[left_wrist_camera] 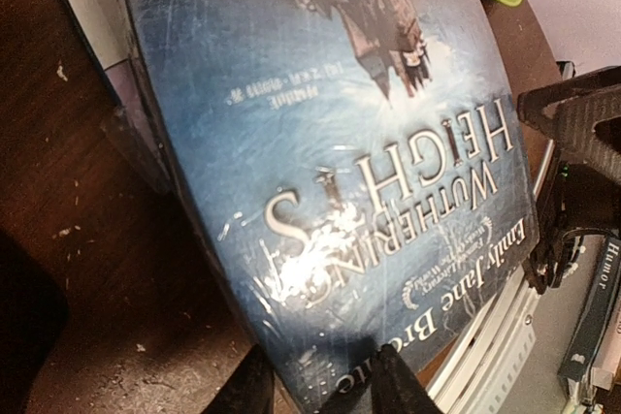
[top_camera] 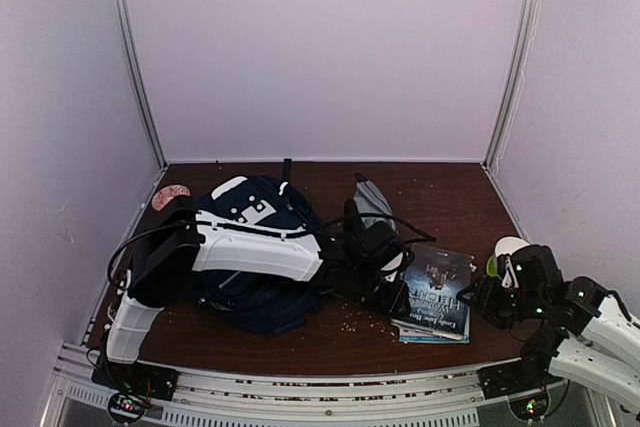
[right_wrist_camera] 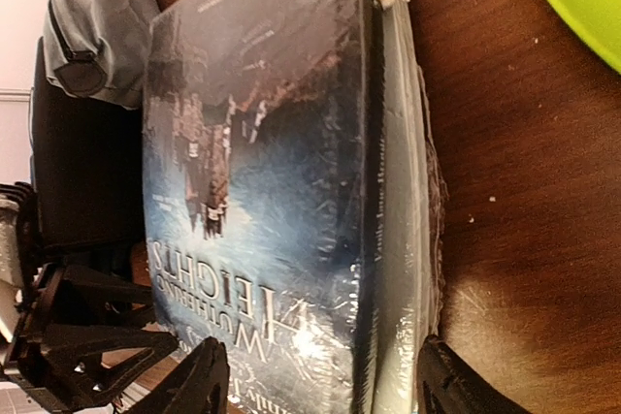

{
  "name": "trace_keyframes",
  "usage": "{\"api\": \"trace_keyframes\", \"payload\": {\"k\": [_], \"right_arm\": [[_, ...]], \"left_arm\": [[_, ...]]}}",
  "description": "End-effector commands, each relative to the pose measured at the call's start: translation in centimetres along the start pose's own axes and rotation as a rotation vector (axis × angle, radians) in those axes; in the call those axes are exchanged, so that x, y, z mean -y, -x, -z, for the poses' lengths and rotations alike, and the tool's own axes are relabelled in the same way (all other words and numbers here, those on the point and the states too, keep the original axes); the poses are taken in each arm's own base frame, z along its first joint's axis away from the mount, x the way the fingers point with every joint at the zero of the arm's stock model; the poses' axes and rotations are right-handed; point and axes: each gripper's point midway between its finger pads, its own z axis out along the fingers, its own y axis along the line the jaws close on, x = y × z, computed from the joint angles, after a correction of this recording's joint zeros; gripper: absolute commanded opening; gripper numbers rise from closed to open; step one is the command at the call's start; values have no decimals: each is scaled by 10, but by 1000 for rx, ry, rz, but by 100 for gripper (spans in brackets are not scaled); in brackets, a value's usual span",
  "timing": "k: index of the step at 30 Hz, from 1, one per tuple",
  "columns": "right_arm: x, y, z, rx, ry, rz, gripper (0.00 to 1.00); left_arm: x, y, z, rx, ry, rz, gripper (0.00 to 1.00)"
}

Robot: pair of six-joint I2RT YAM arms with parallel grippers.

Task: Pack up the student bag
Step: Pick up the book from the center of the board.

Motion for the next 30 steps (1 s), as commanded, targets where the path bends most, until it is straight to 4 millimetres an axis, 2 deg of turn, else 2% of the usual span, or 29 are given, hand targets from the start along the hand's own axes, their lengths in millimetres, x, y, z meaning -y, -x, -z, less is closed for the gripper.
{"api": "trace_keyframes", "payload": {"k": [1, 14, 17, 19, 21, 24, 30], "right_arm": [[-3, -9, -12, -43, 34, -7, 66], [-1, -21, -30, -115, 31, -16, 66], [8, -9, -18, -49, -41, 14, 65], [6, 6, -3, 28, -64, 38, 65], [3, 14, 10, 67, -58, 46, 65], [-6, 11, 15, 46, -17, 40, 65], [-13, 0, 7, -11, 16, 41, 66]], "left_arm": [[1, 5, 10, 29, 9, -3, 59], [-6, 0, 6, 28, 17, -4, 56], [-9, -3, 5, 23, 25, -2, 54], [-11, -3, 6, 27, 33, -2, 53], [-12, -3, 7, 33, 41, -4, 52], [-13, -2, 8, 38, 48, -7, 52], [-14, 0, 10, 44, 60, -12, 51]]}}
